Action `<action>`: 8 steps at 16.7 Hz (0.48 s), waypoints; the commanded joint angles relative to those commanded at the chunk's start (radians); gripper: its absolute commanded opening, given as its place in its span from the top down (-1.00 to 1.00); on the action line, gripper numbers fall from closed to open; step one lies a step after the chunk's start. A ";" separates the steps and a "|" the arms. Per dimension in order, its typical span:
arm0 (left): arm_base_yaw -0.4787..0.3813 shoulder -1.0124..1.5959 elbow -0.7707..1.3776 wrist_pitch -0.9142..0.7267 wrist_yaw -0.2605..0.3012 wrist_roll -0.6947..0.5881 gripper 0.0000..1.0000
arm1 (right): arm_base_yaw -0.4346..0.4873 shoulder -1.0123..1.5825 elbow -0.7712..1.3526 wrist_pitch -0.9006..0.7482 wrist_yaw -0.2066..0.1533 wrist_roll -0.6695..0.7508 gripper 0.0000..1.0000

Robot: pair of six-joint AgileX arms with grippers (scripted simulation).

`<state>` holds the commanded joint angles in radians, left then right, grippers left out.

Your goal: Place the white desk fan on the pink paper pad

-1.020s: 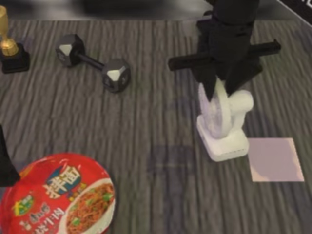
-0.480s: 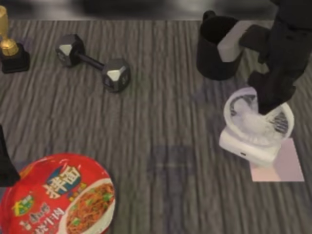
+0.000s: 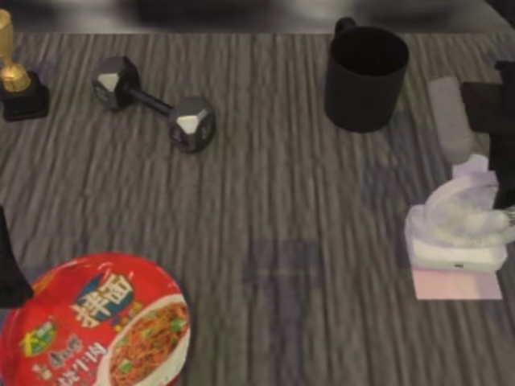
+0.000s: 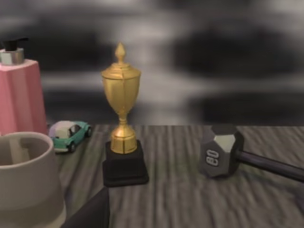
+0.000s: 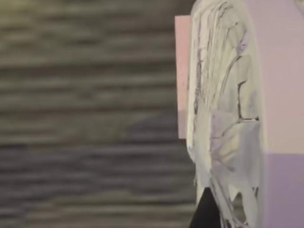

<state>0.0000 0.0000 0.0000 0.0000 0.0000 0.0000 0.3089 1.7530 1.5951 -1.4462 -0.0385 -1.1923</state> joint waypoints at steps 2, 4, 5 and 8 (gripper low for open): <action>0.000 0.000 0.000 0.000 0.000 0.000 -1.00 | -0.015 -0.021 -0.041 0.028 0.017 -0.067 1.00; 0.000 0.000 0.000 0.000 0.000 0.000 -1.00 | -0.021 -0.029 -0.058 0.040 0.023 -0.091 1.00; 0.000 0.000 0.000 0.000 0.000 0.000 -1.00 | -0.021 -0.029 -0.058 0.040 0.023 -0.091 1.00; 0.000 0.000 0.000 0.000 0.000 0.000 -1.00 | -0.016 -0.025 -0.055 0.038 0.022 -0.088 1.00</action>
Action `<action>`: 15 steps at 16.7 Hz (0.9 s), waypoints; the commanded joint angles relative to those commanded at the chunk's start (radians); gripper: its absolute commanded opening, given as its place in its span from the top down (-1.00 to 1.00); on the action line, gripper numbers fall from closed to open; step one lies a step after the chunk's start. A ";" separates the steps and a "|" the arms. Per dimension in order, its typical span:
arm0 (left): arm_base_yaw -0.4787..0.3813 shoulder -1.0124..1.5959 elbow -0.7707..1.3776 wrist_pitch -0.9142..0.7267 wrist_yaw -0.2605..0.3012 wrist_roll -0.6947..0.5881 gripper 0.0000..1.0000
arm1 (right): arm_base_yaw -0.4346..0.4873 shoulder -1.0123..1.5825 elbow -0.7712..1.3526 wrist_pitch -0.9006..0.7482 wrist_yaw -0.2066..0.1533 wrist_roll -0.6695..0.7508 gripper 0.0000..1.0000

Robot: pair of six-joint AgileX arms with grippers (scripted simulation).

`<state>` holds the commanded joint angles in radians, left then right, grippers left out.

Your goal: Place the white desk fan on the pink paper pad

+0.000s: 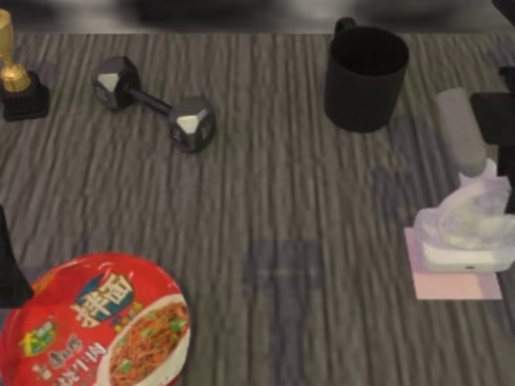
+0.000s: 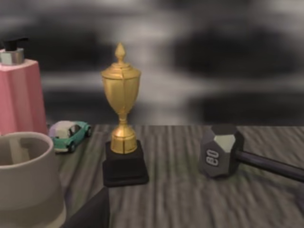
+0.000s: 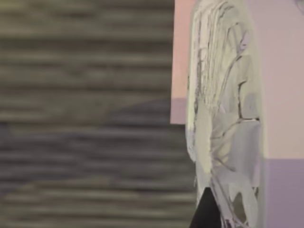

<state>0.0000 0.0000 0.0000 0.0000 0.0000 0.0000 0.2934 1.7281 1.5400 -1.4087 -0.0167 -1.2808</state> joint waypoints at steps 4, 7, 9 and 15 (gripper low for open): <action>0.000 0.000 0.000 0.000 0.000 0.000 -1.00 | -0.003 0.002 -0.066 0.074 0.000 0.001 1.00; 0.000 0.000 0.000 0.000 0.000 0.000 -1.00 | -0.004 0.008 -0.125 0.137 0.002 -0.001 1.00; 0.000 0.000 0.000 0.000 0.000 0.000 -1.00 | -0.004 0.008 -0.126 0.138 0.002 -0.001 1.00; 0.000 0.000 0.000 0.000 0.000 0.000 -1.00 | -0.004 0.008 -0.126 0.138 0.002 -0.001 0.25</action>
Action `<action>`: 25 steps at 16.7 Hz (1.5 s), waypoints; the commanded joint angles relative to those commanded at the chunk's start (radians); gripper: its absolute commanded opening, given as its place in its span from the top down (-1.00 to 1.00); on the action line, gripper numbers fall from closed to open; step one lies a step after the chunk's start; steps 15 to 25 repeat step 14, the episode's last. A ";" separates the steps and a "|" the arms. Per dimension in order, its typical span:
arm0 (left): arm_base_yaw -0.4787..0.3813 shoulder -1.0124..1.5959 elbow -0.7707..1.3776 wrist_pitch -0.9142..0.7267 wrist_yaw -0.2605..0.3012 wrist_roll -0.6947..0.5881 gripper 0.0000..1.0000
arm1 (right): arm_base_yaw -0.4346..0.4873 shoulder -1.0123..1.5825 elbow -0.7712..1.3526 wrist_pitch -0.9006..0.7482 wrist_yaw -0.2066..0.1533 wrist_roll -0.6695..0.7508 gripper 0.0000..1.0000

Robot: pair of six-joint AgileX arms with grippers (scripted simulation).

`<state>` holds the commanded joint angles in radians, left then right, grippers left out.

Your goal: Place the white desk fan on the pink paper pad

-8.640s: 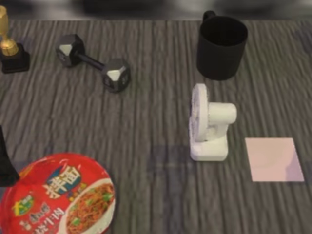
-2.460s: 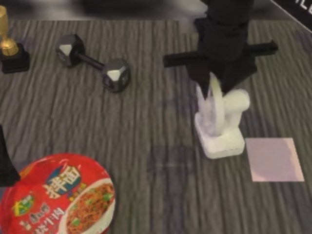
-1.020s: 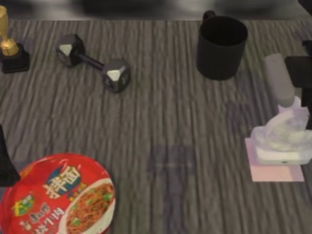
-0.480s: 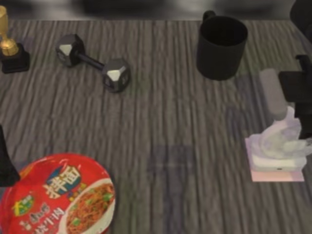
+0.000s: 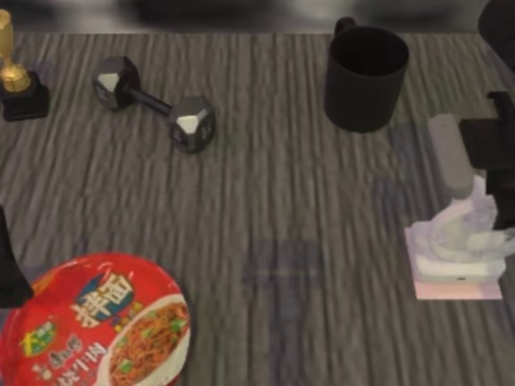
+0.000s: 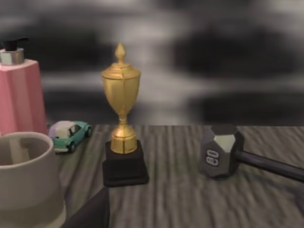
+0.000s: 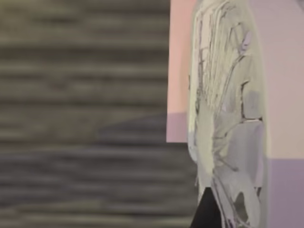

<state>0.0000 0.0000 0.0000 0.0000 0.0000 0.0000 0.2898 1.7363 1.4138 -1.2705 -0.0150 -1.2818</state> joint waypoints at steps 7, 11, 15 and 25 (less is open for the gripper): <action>0.000 0.000 0.000 0.000 0.000 0.000 -1.00 | 0.000 0.000 0.000 0.000 0.000 0.000 -0.81; 0.000 0.000 0.000 0.000 0.000 0.000 -1.00 | 0.000 0.000 0.000 0.000 0.000 0.000 -1.00; 0.000 0.000 0.000 0.000 0.000 0.000 -1.00 | 0.000 0.000 0.000 0.000 0.000 0.000 -1.00; 0.000 0.000 0.000 0.000 0.000 0.000 -1.00 | 0.000 0.000 0.000 0.000 0.000 0.000 -1.00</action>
